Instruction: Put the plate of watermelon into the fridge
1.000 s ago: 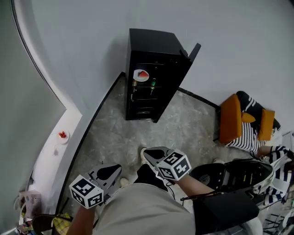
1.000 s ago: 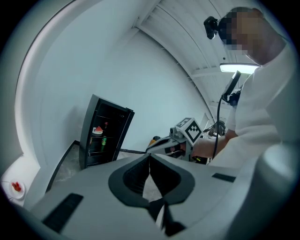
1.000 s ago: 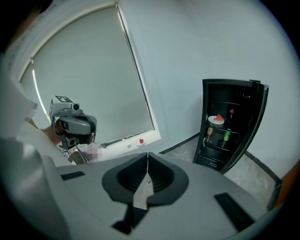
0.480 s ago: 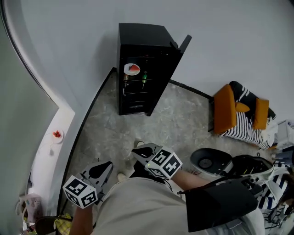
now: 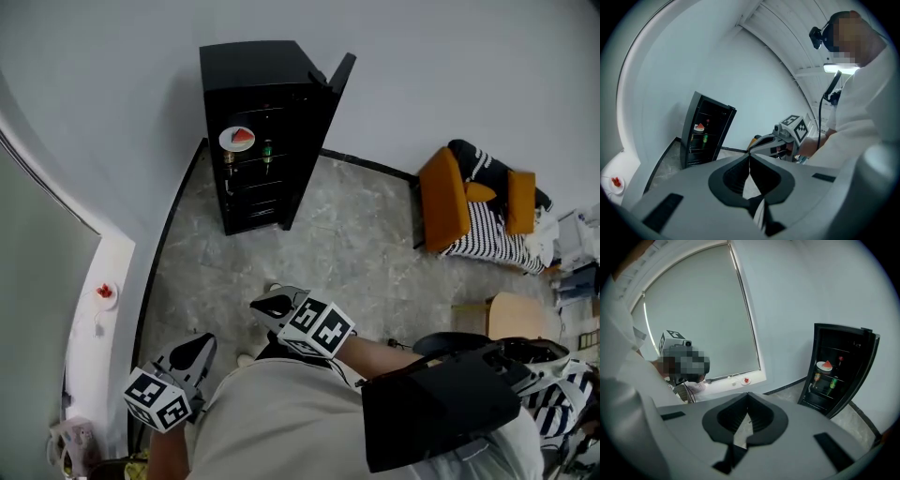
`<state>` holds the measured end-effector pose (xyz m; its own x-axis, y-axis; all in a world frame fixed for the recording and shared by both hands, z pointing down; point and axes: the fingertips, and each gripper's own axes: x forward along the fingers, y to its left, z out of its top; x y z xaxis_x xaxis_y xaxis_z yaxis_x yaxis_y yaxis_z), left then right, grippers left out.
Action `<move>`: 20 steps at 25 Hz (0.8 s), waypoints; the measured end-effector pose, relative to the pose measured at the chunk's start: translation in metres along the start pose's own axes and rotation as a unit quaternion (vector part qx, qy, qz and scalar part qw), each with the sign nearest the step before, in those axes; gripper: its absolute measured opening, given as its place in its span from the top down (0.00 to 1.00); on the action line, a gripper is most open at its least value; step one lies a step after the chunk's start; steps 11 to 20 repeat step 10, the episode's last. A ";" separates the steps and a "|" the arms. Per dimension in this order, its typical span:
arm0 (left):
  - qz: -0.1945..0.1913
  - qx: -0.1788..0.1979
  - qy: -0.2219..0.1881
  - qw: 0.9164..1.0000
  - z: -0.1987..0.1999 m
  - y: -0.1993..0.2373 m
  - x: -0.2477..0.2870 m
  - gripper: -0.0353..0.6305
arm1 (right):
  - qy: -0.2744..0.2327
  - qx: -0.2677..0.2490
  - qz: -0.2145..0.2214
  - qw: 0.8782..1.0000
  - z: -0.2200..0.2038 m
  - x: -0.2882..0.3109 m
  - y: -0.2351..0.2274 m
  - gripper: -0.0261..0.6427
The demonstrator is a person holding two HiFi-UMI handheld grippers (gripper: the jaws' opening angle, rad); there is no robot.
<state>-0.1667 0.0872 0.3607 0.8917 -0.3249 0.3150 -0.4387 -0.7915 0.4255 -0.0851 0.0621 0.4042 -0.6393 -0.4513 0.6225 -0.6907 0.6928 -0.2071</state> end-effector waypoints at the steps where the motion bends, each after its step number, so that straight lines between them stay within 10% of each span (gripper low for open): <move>1: 0.000 0.000 0.001 1.000 0.001 0.000 0.002 0.93 | 0.000 0.000 0.000 1.000 0.000 -0.001 -0.003 0.94; 20: -0.015 0.001 0.015 1.000 0.010 0.008 0.032 0.93 | 0.000 0.008 -0.017 1.000 0.000 -0.006 -0.041 0.94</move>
